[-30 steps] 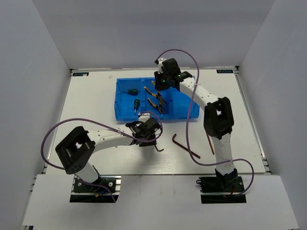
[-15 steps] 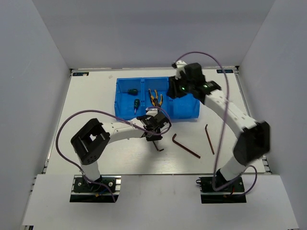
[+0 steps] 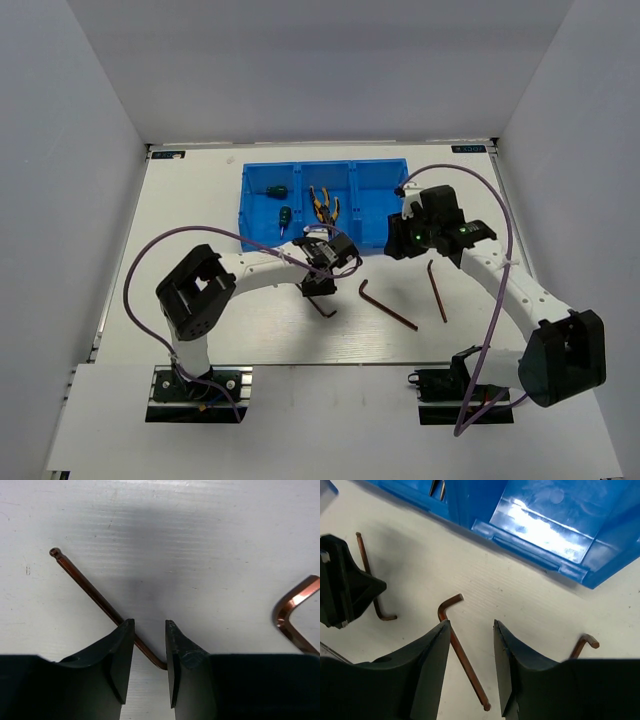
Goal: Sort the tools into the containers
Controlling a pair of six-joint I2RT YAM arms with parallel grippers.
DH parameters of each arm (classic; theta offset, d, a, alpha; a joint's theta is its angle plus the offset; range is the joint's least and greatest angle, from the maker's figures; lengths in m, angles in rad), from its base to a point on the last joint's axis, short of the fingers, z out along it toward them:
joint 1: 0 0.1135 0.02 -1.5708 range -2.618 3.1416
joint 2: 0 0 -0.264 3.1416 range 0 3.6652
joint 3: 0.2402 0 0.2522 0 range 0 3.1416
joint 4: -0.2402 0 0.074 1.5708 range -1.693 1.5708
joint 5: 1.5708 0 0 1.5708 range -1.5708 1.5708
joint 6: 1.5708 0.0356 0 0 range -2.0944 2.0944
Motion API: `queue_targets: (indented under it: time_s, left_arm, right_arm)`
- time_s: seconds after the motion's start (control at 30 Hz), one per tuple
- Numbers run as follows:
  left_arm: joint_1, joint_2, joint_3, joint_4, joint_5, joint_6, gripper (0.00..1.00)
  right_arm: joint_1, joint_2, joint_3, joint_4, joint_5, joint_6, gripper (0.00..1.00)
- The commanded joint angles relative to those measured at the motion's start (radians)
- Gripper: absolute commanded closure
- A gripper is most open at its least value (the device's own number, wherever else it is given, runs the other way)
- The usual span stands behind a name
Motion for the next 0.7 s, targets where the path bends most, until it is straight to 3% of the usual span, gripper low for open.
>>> queue_targets:
  time_s: [0.0, 0.27, 0.4, 0.67]
  left_arm:
    - [-0.016, -0.041, 0.061, -0.057, -0.051, -0.028, 0.58]
    - [-0.036, -0.153, -0.013, -0.101, -0.034, -0.140, 0.58]
    - [-0.036, -0.162, -0.062, -0.069, -0.008, -0.174, 0.58]
    - [-0.036, -0.127, -0.021, -0.088, 0.003, -0.174, 0.58]
  right_arm:
    - [-0.007, -0.031, -0.023, -0.003, -0.045, -0.032, 0.54]
    - [0.008, -0.029, -0.217, -0.040, -0.182, -0.245, 0.57]
    - [0.043, -0.038, -0.297, 0.005, -0.168, -0.281, 0.57]
    - [0.132, 0.014, -0.340, 0.057, -0.139, -0.282, 0.56]
